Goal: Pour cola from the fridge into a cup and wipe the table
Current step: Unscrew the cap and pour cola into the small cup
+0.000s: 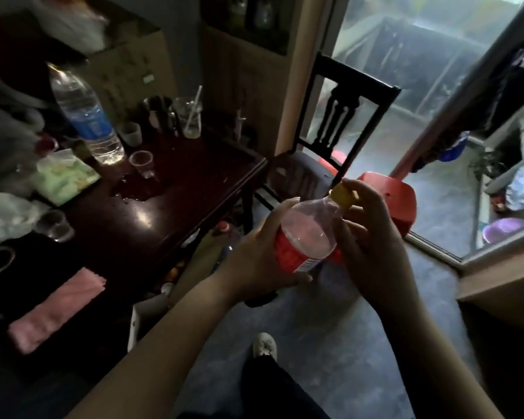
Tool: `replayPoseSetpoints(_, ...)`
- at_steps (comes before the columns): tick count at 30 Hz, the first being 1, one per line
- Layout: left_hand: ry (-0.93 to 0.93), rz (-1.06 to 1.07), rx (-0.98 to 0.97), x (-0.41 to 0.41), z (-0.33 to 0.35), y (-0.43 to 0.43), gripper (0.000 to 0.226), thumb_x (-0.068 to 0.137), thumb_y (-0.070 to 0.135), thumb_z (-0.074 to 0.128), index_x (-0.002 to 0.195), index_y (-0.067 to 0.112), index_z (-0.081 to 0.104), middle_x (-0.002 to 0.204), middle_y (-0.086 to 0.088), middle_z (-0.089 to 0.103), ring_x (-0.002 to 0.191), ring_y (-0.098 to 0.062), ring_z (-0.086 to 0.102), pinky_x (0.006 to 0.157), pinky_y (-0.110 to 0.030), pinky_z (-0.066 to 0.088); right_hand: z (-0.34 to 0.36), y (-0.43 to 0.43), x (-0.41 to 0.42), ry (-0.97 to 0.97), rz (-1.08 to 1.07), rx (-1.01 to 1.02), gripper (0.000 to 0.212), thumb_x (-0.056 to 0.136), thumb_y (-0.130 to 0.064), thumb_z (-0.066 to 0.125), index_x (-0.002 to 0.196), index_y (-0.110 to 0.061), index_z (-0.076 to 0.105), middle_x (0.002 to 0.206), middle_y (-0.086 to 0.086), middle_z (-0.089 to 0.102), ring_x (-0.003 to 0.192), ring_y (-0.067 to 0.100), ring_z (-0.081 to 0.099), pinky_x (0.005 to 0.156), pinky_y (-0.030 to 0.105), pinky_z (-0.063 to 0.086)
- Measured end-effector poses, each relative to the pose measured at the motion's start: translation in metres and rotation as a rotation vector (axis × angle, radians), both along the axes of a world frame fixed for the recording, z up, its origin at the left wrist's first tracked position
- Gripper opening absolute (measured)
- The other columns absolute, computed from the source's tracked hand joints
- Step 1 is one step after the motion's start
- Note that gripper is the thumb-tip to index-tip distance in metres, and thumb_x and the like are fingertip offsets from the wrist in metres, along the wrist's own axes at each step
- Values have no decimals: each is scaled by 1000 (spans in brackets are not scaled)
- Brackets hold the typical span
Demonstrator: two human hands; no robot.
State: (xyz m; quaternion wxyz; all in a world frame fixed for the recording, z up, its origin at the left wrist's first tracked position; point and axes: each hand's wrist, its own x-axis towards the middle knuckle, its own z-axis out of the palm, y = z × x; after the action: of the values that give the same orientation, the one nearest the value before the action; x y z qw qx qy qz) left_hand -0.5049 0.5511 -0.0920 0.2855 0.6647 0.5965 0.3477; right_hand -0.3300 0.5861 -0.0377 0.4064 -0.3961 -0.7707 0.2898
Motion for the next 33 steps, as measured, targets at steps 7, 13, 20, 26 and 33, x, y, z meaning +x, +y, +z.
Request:
replayPoseSetpoints(7, -46, 293, -99, -53, -3, 46, 114, 59, 41, 86, 137, 61, 6, 151, 16, 24, 132, -8, 36, 101, -33, 41, -8, 98, -60, -80, 319, -72, 50, 89, -20, 56, 134, -32, 38, 124, -11, 54, 112, -5, 55, 87, 14, 49)
replayPoseSetpoints(13, 19, 562, -118, -99, -16, 62, 117, 57, 37, 87, 144, 48, 10, 150, 9, 28, 132, -3, 33, 102, -20, 32, -25, 154, -128, -145, 533, -144, 56, 90, -15, 57, 136, -39, 35, 122, -11, 57, 106, -2, 58, 89, 21, 52)
replayPoseSetpoints(20, 17, 772, -155, -148, -26, 52, 113, 55, 37, 86, 140, 50, 14, 144, 4, 37, 127, -12, 44, 103, -37, 41, -36, 180, -207, -212, 717, -161, 45, 92, -22, 57, 133, -35, 43, 119, -10, 59, 104, -3, 58, 88, 24, 52)
replayPoseSetpoints(26, 65, 837, -215, -198, -45, 59, 112, 57, 35, 88, 139, 50, 13, 143, 5, 39, 127, -11, 44, 102, -36, 43, -52, 207, -278, -319, 715, -56, 29, 92, -34, 57, 120, -26, 57, 112, -15, 56, 93, -4, 58, 77, 11, 49)
replayPoseSetpoints(33, 142, 869, -243, -257, -58, 85, 112, 59, 39, 86, 142, 49, 11, 143, 7, 36, 133, -14, 38, 101, -42, 44, -55, 246, -361, -481, 675, 14, 20, 88, -42, 60, 97, -24, 59, 87, -13, 59, 73, 4, 55, 58, 15, 39)
